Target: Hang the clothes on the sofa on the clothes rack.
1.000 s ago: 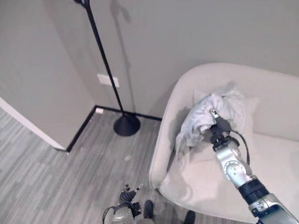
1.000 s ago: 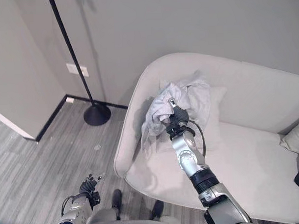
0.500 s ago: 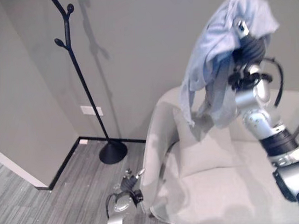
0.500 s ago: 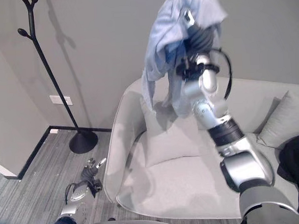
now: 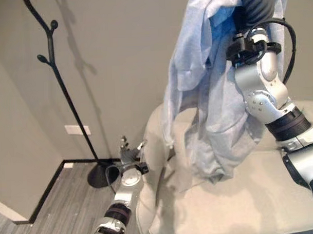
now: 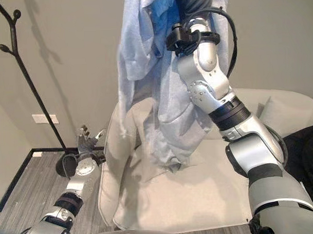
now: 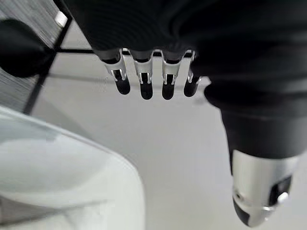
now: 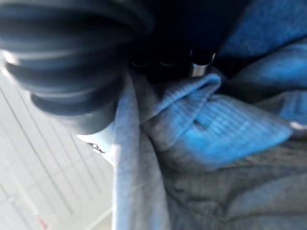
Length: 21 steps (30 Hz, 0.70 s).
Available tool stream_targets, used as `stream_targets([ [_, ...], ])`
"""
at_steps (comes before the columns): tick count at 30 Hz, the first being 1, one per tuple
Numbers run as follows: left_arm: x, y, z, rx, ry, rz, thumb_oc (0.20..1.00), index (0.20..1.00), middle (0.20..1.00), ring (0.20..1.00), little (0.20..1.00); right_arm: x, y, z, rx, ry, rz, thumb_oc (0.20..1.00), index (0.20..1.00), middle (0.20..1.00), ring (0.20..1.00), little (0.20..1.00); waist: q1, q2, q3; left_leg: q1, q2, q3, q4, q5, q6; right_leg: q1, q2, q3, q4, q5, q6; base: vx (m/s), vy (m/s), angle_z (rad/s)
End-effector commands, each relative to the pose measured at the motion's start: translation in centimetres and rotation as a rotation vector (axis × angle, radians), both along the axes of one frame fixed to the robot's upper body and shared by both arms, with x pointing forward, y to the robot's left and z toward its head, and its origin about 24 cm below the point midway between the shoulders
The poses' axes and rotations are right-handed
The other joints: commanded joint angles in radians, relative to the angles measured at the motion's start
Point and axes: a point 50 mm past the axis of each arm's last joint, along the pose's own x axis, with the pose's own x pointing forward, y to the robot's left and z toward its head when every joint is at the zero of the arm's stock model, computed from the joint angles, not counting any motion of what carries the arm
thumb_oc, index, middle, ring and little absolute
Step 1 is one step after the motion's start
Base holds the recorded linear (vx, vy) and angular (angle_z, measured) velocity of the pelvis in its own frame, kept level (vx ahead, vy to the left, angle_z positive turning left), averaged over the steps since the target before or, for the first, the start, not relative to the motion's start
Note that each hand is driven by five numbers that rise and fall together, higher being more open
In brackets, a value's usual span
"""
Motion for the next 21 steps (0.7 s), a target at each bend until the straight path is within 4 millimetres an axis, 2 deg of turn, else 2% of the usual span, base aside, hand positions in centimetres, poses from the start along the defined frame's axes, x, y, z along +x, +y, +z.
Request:
stream_targets([
  [1, 2.7, -3.7, 4.9, -0.059, -0.233, -0.141, 1.000, 1.000, 1.000, 1.000, 1.000, -0.9, 0.4, 3.5, 0.039, -0.128, 0.019, 0.200, 0.200, 0.200, 0.200, 0.200, 0.019, -0.010, -0.014, 0.055, 0.066, -0.007, 0.012, -0.107, -0.040, -0.002, -0.105, -0.011, 0.027, -0.053, 0.072, 0.00, 0.000, 0.00],
  [3, 2.7, -6.0, 6.5, -0.174, -0.307, -0.214, 1.000, 1.000, 1.000, 1.000, 1.000, -1.2, 1.2, 3.0, 0.027, -0.123, 0.058, 0.200, 0.200, 0.200, 0.200, 0.200, 0.012, -0.010, -0.013, 0.056, 0.064, -0.005, 0.012, -0.108, -0.037, -0.004, -0.105, -0.004, 0.027, -0.052, 0.072, 0.00, 0.003, -0.06],
  [4, 2.7, -6.0, 6.5, -0.175, -0.306, -0.214, 1.000, 1.000, 1.000, 1.000, 1.000, -1.2, 1.2, 3.0, 0.026, -0.123, 0.057, 0.200, 0.200, 0.200, 0.200, 0.200, 0.013, -0.010, -0.013, 0.057, 0.064, -0.004, 0.012, -0.108, -0.037, -0.003, -0.105, -0.004, 0.027, -0.052, 0.072, 0.00, 0.005, -0.15],
  [5, 2.6, -8.0, 7.8, -0.299, -0.361, -0.275, 1.000, 1.000, 1.000, 1.000, 1.000, -1.3, 2.0, 2.5, 0.024, -0.107, 0.100, 0.200, 0.200, 0.200, 0.200, 0.200, 0.009, -0.010, -0.012, 0.058, 0.064, 0.000, 0.012, -0.111, -0.035, -0.004, -0.105, 0.003, 0.027, -0.051, 0.072, 0.00, 0.003, -0.16],
  [8, 2.6, -11.2, 9.1, -0.421, -0.384, -0.380, 1.000, 1.000, 1.000, 1.000, 1.000, -1.6, 2.9, 2.0, 0.040, -0.089, 0.159, 0.200, 0.200, 0.200, 0.200, 0.200, -0.005, -0.012, -0.012, 0.062, 0.063, 0.004, 0.012, -0.114, -0.033, -0.005, -0.105, 0.011, 0.027, -0.051, 0.072, 0.00, -0.002, -0.07],
  [9, 2.6, -13.1, 9.6, -0.445, -0.380, -0.453, 1.000, 1.000, 1.000, 1.000, 1.000, -1.4, 3.4, 1.8, 0.057, -0.071, 0.182, 0.200, 0.200, 0.200, 0.200, 0.200, -0.014, -0.014, -0.013, 0.062, 0.063, 0.004, 0.012, -0.116, -0.032, -0.006, -0.105, 0.016, 0.027, -0.051, 0.071, 0.00, 0.000, 0.00],
  [10, 2.6, -13.1, 9.6, -0.445, -0.381, -0.453, 1.000, 1.000, 1.000, 1.000, 1.000, -1.4, 3.4, 1.8, 0.056, -0.072, 0.182, 0.200, 0.200, 0.200, 0.200, 0.200, -0.014, -0.014, -0.012, 0.062, 0.062, 0.004, 0.012, -0.116, -0.032, -0.006, -0.106, 0.016, 0.027, -0.051, 0.071, 0.00, 0.000, 0.00],
  [13, 2.8, -15.7, 9.7, -0.453, -0.339, -0.536, 1.000, 1.000, 1.000, 1.000, 1.000, -1.1, 3.8, 2.0, 0.108, -0.056, 0.214, 0.200, 0.200, 0.200, 0.200, 0.200, -0.030, -0.014, -0.013, 0.063, 0.061, 0.007, 0.012, -0.119, -0.031, -0.009, -0.107, 0.021, 0.029, -0.050, 0.071, 0.00, 0.000, -0.01],
  [14, 2.8, -15.7, 9.7, -0.453, -0.339, -0.536, 1.000, 1.000, 1.000, 1.000, 1.000, -1.1, 3.8, 2.0, 0.108, -0.056, 0.214, 0.200, 0.200, 0.200, 0.200, 0.200, -0.030, -0.014, -0.013, 0.063, 0.061, 0.007, 0.012, -0.119, -0.031, -0.009, -0.107, 0.021, 0.029, -0.050, 0.071, 0.00, 0.000, 0.00],
  [16, 3.0, -18.0, 9.3, -0.318, -0.286, -0.614, 1.000, 1.000, 1.000, 1.000, 1.000, -1.3, 4.8, 2.4, 0.143, -0.058, 0.262, 0.200, 0.200, 0.200, 0.200, 0.200, -0.057, -0.009, -0.018, 0.067, 0.059, 0.017, 0.012, -0.123, -0.030, -0.015, -0.107, 0.036, 0.031, -0.047, 0.073, 0.00, 0.003, -0.04],
  [19, 3.4, -19.6, 8.8, -0.212, -0.224, -0.659, 1.000, 1.000, 1.000, 1.000, 1.000, -1.7, 5.8, 2.7, 0.150, -0.071, 0.301, 0.200, 0.200, 0.200, 0.200, 0.200, -0.089, 0.000, -0.024, 0.076, 0.056, 0.033, 0.012, -0.127, -0.029, -0.023, -0.107, 0.058, 0.035, -0.046, 0.075, 0.01, 0.003, -0.16],
  [21, 3.6, -19.9, 8.8, -0.208, -0.215, -0.661, 1.000, 1.000, 1.000, 1.000, 1.000, -1.8, 6.0, 2.7, 0.146, -0.072, 0.306, 0.200, 0.200, 0.200, 0.200, 0.200, -0.095, 0.002, -0.024, 0.077, 0.056, 0.038, 0.012, -0.128, -0.030, -0.026, -0.106, 0.063, 0.037, -0.046, 0.076, 0.01, 0.000, -0.27],
])
